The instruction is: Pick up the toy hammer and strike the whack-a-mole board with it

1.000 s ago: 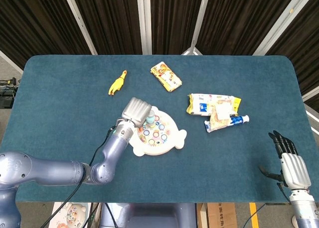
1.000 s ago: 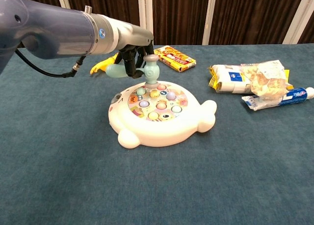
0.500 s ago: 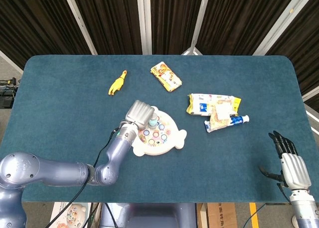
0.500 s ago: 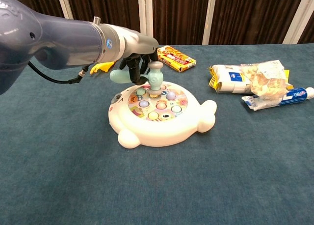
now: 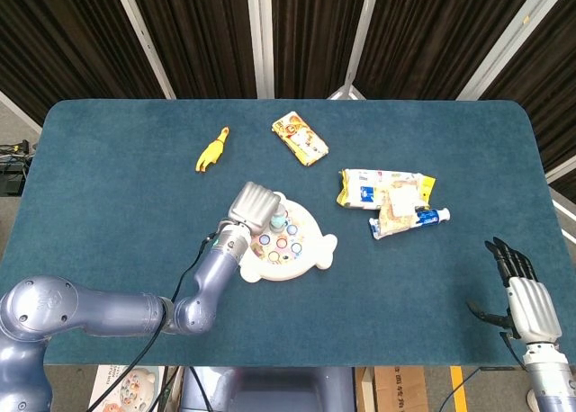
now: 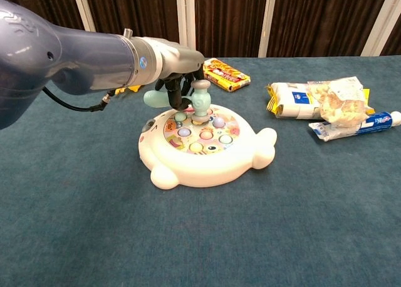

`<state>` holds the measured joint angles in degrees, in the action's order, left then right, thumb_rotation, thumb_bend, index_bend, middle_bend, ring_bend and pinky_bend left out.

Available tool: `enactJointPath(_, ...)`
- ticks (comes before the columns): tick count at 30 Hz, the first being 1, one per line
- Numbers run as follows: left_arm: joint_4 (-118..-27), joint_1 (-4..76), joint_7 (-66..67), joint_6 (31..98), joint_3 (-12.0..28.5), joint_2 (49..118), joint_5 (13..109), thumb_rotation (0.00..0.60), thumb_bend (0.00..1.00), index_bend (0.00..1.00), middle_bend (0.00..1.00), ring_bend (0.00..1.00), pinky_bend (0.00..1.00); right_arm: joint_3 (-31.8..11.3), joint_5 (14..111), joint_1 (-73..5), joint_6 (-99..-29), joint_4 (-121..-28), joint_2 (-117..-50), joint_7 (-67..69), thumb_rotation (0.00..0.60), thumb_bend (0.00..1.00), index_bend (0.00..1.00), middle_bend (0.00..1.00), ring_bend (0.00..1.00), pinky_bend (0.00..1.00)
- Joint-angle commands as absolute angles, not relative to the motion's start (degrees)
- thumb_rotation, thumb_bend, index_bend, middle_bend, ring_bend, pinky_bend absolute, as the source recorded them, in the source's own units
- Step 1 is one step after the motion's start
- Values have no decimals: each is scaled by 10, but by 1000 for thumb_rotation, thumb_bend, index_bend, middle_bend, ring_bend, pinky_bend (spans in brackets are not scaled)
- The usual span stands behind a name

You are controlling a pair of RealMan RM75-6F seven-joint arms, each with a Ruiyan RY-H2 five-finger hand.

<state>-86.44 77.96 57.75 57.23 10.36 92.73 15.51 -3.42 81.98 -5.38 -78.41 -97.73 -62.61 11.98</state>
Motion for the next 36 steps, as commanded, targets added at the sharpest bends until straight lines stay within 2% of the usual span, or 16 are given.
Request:
enactJointPath(1,-872,779,576,577,107,920,157,600,739,653,573,442,557,-34,819,-54,-783,-978,-625,120,600,232,0,0,0,0)
enactJointPath(12,-955,749,550,618,112,847,178,600,740,653,572,442,557,-33,824,-53,-787,-976,-624,119,600,232,0,0,0,0)
enactJointPath(24,-1077,642,469,656,47,721,276,600,739,652,572,442,557,-31,824,-53,-786,-974,-628,108,600,233,0,0,0,0)
enactJointPath(30,-1080,581,410,661,4,698,349,600,739,651,572,442,557,-30,827,-53,-788,-973,-630,100,600,232,0,0,0,0)
enactJointPath(36,-1040,523,356,669,-38,705,444,600,739,649,572,442,557,-27,836,-51,-794,-973,-631,92,600,232,0,0,0,0)
